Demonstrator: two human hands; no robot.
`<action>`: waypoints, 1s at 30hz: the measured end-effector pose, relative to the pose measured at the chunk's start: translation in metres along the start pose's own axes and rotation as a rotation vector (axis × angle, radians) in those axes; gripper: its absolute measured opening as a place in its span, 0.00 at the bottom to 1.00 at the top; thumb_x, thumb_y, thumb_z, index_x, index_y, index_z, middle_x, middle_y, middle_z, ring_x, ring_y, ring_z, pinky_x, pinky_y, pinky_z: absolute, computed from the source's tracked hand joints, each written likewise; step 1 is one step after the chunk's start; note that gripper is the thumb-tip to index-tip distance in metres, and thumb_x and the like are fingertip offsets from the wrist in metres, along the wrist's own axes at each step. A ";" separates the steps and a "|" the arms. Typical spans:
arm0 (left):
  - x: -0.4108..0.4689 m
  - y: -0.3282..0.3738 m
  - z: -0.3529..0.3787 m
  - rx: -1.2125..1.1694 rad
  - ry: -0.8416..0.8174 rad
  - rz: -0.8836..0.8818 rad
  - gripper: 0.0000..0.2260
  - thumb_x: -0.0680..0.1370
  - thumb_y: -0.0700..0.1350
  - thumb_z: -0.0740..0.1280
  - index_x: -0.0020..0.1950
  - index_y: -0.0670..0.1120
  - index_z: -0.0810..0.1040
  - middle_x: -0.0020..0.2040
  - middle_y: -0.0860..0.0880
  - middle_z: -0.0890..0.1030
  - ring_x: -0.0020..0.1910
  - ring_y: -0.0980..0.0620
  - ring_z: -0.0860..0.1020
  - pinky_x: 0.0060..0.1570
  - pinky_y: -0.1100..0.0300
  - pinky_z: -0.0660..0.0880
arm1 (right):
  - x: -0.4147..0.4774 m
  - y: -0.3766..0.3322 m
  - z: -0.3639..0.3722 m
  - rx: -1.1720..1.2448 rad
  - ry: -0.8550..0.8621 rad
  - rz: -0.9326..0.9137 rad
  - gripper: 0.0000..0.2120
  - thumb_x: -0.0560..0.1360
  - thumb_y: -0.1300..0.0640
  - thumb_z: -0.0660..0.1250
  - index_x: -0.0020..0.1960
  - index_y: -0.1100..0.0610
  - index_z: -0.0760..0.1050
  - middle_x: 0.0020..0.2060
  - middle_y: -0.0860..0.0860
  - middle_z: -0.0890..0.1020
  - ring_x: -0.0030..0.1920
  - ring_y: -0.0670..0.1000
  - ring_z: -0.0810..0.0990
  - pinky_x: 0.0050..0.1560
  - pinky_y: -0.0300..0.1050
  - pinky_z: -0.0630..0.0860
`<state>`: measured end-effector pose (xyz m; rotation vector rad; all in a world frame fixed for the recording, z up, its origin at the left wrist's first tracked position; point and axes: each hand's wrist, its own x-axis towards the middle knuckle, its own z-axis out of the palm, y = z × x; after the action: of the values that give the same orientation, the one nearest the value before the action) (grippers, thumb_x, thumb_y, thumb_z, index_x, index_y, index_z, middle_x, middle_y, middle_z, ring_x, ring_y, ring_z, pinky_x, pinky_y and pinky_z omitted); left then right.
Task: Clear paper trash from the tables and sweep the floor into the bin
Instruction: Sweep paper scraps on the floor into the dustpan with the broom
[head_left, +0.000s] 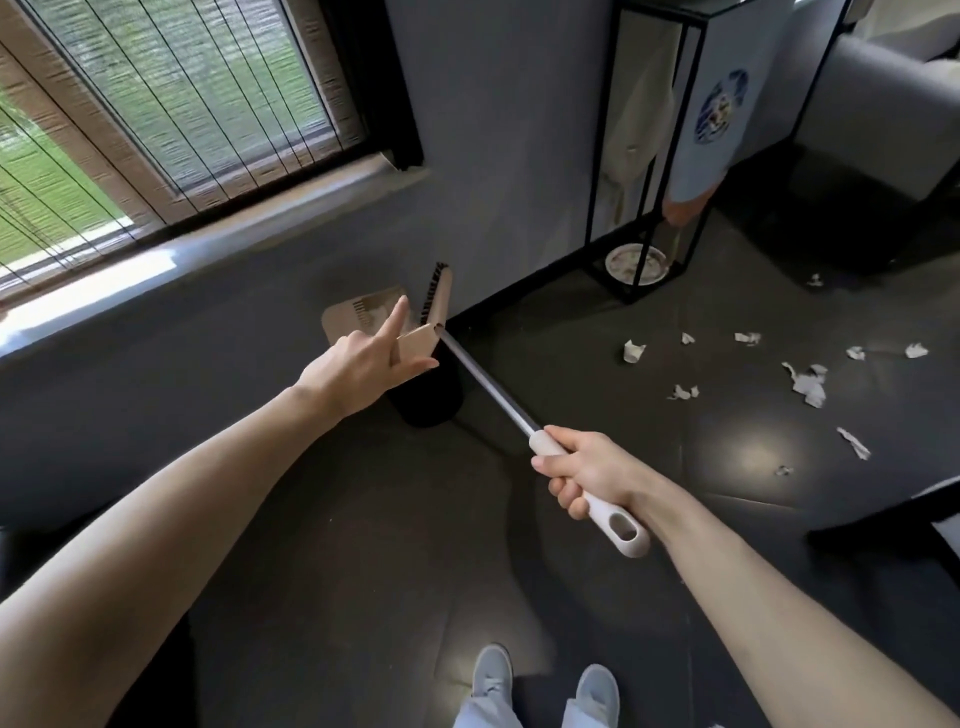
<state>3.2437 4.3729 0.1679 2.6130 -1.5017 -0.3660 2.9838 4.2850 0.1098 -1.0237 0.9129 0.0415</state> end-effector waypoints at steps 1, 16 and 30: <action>0.001 0.000 0.002 0.036 0.004 0.016 0.45 0.65 0.73 0.52 0.78 0.57 0.45 0.37 0.51 0.73 0.45 0.41 0.79 0.40 0.52 0.75 | 0.000 -0.001 -0.003 0.013 0.008 -0.003 0.28 0.79 0.65 0.63 0.75 0.52 0.60 0.30 0.52 0.67 0.21 0.43 0.65 0.19 0.33 0.63; 0.013 -0.013 0.037 0.480 -0.040 0.254 0.35 0.72 0.71 0.45 0.76 0.62 0.39 0.57 0.48 0.80 0.48 0.41 0.81 0.40 0.51 0.78 | -0.012 -0.008 -0.031 0.085 -0.009 -0.053 0.15 0.79 0.64 0.63 0.64 0.57 0.65 0.28 0.51 0.67 0.22 0.43 0.64 0.19 0.34 0.62; 0.010 -0.025 0.055 0.781 -0.057 0.660 0.34 0.70 0.68 0.28 0.74 0.57 0.34 0.41 0.50 0.78 0.37 0.50 0.82 0.25 0.59 0.67 | -0.005 0.002 -0.028 0.089 -0.024 -0.018 0.09 0.79 0.64 0.63 0.58 0.59 0.68 0.30 0.52 0.67 0.21 0.43 0.64 0.19 0.34 0.63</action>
<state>3.2551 4.3786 0.1076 2.2973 -2.8202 0.2744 2.9618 4.2667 0.1065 -0.9465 0.8767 -0.0020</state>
